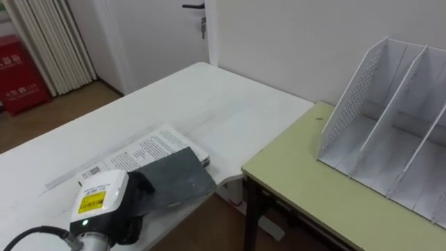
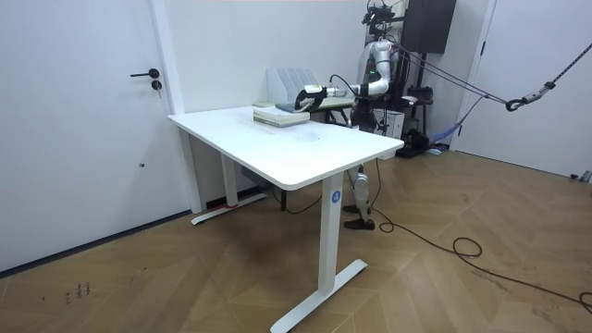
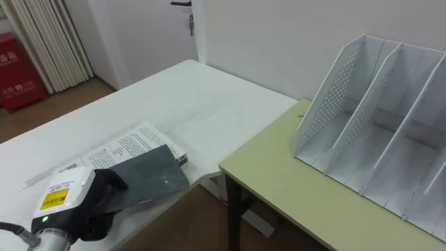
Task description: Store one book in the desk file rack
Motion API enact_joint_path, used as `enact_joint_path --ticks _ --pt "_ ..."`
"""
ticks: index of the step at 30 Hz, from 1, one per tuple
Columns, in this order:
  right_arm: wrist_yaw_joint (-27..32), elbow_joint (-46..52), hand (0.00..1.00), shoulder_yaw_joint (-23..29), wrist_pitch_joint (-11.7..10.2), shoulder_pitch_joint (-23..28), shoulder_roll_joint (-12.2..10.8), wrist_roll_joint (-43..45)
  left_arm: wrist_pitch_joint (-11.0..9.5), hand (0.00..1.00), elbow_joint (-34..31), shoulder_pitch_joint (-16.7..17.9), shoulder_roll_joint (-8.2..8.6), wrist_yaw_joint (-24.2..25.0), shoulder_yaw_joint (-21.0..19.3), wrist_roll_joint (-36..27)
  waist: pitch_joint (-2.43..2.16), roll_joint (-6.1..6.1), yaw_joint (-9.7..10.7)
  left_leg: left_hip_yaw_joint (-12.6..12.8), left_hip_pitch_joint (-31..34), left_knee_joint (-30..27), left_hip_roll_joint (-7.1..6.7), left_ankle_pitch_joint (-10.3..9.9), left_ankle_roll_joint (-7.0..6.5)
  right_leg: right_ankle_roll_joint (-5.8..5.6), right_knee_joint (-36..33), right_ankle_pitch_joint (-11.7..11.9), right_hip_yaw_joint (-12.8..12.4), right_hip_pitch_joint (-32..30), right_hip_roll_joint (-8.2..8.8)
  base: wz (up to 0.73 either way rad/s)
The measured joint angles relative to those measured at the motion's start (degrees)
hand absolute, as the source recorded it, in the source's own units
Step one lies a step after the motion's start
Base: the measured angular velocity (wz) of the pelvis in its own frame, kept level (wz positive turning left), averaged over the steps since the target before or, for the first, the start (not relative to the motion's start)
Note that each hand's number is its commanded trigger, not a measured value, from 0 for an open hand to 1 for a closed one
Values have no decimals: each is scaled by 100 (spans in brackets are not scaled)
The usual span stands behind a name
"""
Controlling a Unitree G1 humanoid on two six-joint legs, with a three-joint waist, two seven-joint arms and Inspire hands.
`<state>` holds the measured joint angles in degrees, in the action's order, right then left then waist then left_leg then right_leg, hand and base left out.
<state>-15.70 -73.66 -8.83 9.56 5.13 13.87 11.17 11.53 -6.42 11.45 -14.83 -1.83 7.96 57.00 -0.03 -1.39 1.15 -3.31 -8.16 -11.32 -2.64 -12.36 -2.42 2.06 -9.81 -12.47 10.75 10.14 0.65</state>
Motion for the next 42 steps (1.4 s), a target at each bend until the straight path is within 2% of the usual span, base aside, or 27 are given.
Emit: enact_joint_path --ticks 19,23,28,30,31,32,33,34,36,40,42 --pt "8 80 0 -7 -5 81 5 -45 -65 100 37 -56 12 -15 23 -14 -9 -29 1 1 -17 16 -3 0 0 2 4 -1 -42 -5 -9 0" --pt "8 84 0 -3 -17 49 4 -11 -62 100 -7 -42 32 -18 7 -256 -18 -33 6 7 -31 -1 -9 1 -1 1 2 -1 -42 -15 -4 0" --pt "6 50 0 -11 -31 58 -3 -139 -83 100 -415 169 41 143 -123 -1289 -38 10 7 88 -49 0 15 2 -2 1 1 -1 -35 12 9 -1" --pt "22 0 0 -6 -120 61 -9 -167 -124 100 -749 257 52 267 -183 -2199 -29 46 11 71 -48 -5 16 6 -10 -12 0 -8 -32 14 15 7" --pt "36 -2 0 -6 -141 60 -13 -167 -170 100 -796 257 53 296 -187 -2452 -25 61 8 67 -47 -5 14 9 -15 -17 -1 -11 -32 15 17 7" --pt "64 3 0 -2 -172 43 -20 -158 -280 100 -828 257 67 366 -191 -3023 -22 80 -2 76 -46 -7 13 10 -16 -19 0 -11 -29 15 19 4" --pt "68 15 0 0 -247 36 -20 -153 -321 100 -827 258 91 473 -164 -3547 -16 104 3 81 -47 -8 12 10 -17 -22 -1 -10 -32 15 20 0" --pt "70 16 0 4 -269 31 -21 -153 -321 100 -826 261 94 527 -138 -3807 -6 120 5 83 -46 -11 13 10 -17 -22 -2 -9 -35 13 20 0" --pt "56 18 0 143 -314 25 -39 -104 -326 100 -831 260 148 716 -88 -4626 39 176 17 84 0 -41 16 10 -17 -22 2 -9 -47 -23 14 0" --pt "40 -38 0 221 -483 29 -38 -77 -358 100 -1074 260 163 791 -109 -5675 70 151 41 103 87 -50 21 10 -17 -22 -29 -2 -66 -127 14 -2" --pt "-12 -54 0 219 -529 35 -41 40 -640 100 -1283 258 146 880 -124 -6419 81 137 12 145 119 -50 27 10 -17 -19 -77 -5 -129 -197 16 -16"
